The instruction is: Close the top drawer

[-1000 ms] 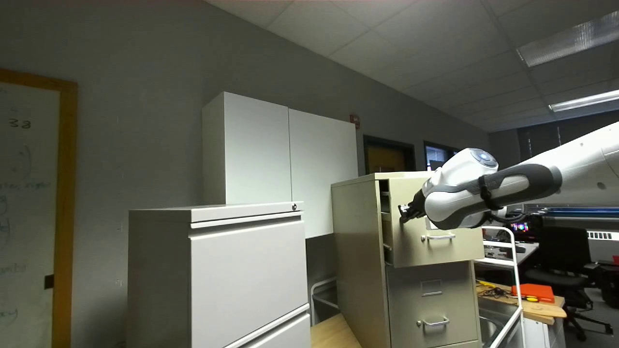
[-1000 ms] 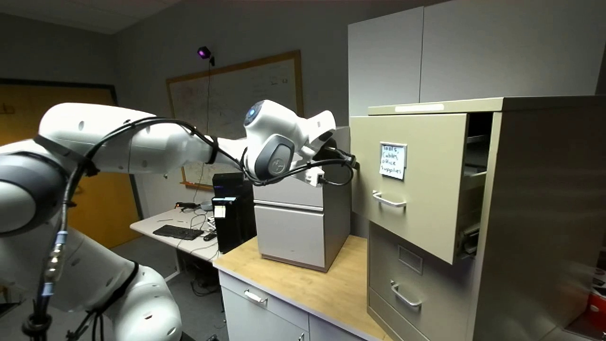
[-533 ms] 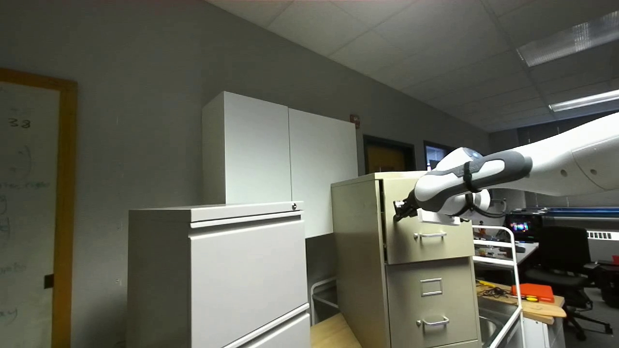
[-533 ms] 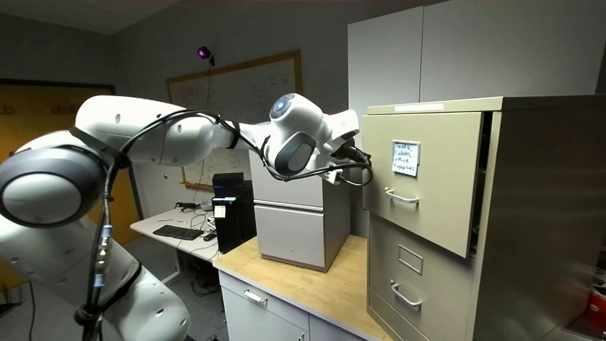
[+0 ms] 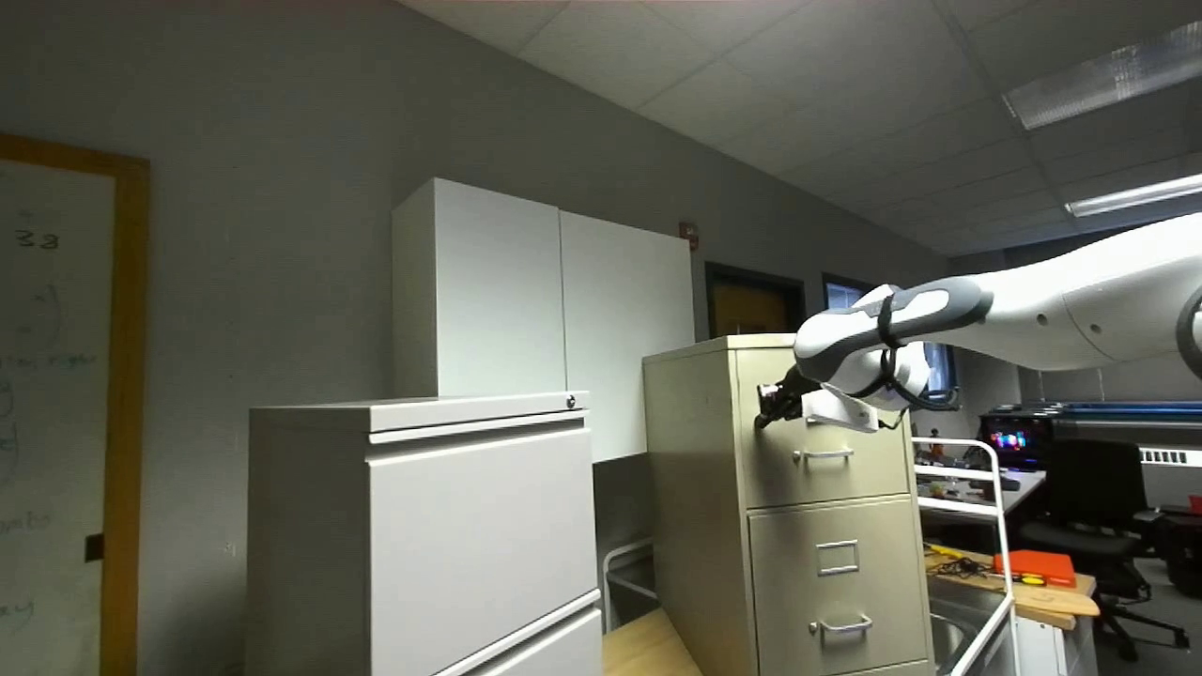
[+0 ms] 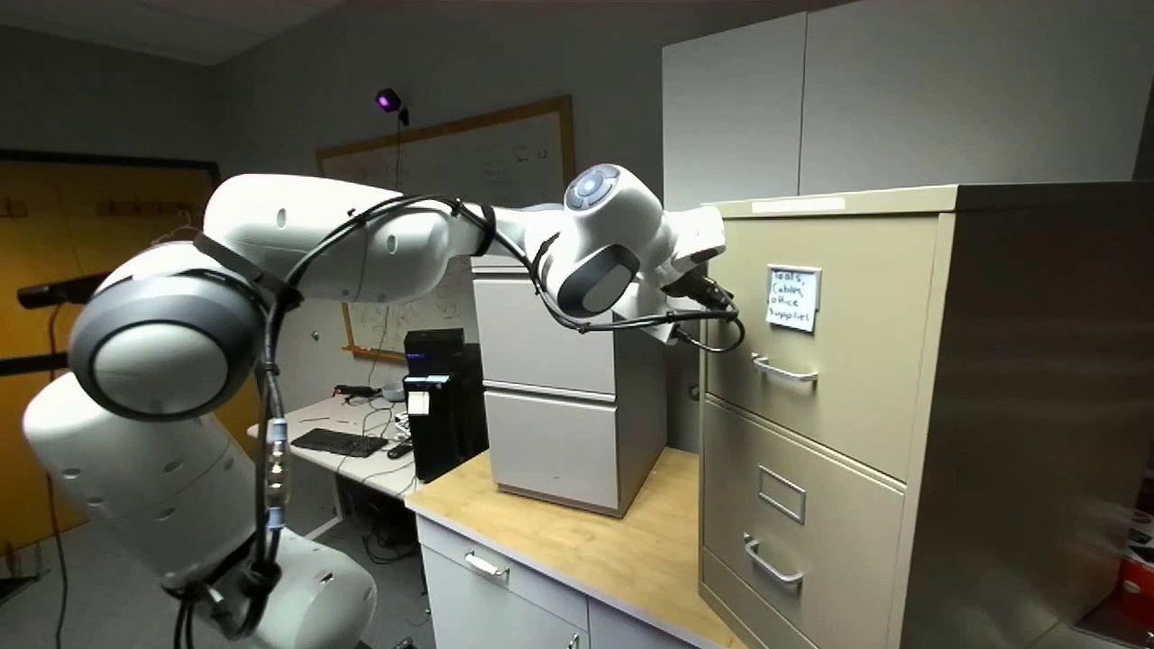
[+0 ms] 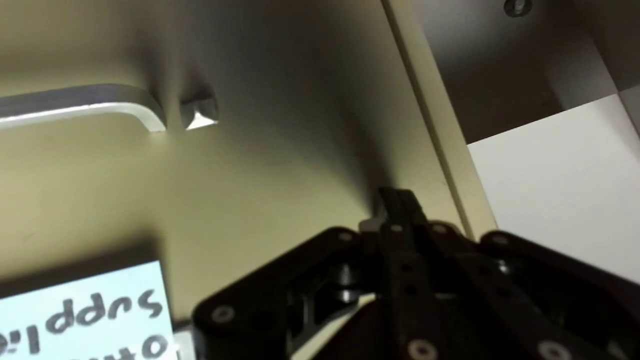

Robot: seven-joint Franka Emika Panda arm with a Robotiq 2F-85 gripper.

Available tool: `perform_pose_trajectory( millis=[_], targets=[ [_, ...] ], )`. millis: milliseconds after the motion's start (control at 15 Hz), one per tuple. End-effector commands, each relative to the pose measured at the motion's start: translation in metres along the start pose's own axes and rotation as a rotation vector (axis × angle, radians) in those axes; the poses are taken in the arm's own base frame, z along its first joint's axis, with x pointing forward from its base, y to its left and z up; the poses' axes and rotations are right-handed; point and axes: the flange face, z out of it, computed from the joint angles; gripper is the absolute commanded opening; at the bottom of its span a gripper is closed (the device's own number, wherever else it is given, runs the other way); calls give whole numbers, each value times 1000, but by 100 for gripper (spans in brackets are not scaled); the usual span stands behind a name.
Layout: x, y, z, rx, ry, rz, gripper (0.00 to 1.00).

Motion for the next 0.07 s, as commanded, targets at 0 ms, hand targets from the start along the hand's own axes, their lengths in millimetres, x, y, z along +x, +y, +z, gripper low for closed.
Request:
perform_pose_trajectory(
  millis=[0],
  targets=[
    [13, -3, 33, -11, -31, -28, 0]
  ],
)
